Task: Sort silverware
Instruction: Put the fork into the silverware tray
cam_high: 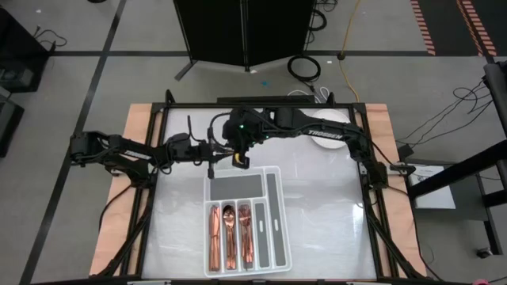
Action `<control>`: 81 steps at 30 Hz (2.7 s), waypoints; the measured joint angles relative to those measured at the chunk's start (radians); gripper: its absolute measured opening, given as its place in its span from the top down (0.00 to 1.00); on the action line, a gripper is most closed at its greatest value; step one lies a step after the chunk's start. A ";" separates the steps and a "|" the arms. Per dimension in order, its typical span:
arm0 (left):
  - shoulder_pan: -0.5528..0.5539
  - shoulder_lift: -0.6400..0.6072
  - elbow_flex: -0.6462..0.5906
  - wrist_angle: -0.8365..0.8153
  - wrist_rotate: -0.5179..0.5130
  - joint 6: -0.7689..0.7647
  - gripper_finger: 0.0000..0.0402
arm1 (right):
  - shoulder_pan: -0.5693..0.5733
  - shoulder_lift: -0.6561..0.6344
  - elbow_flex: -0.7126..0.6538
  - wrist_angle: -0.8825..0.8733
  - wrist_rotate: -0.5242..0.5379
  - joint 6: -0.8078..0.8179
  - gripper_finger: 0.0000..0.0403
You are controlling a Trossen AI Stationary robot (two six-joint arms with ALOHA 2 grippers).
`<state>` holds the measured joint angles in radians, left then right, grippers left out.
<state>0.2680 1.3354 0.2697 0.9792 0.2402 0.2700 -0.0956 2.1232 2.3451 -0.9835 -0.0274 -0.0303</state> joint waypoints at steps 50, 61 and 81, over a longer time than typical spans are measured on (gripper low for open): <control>-0.505 -0.131 0.516 -1.338 -0.271 -1.557 0.99 | 0.120 -0.310 -0.096 -0.495 0.179 -0.170 1.00; -0.839 0.249 0.634 -1.096 -0.559 -2.010 0.99 | 0.177 -0.643 -0.614 -0.235 0.099 -0.099 1.00; -0.912 0.570 1.035 -1.521 -0.588 -2.438 0.99 | 0.351 -1.240 -1.270 -0.036 0.101 0.296 1.00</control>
<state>-0.6442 1.9053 1.3045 -0.5414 -0.3482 -2.1679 0.2555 0.8832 1.0756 -1.0193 0.0735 0.2654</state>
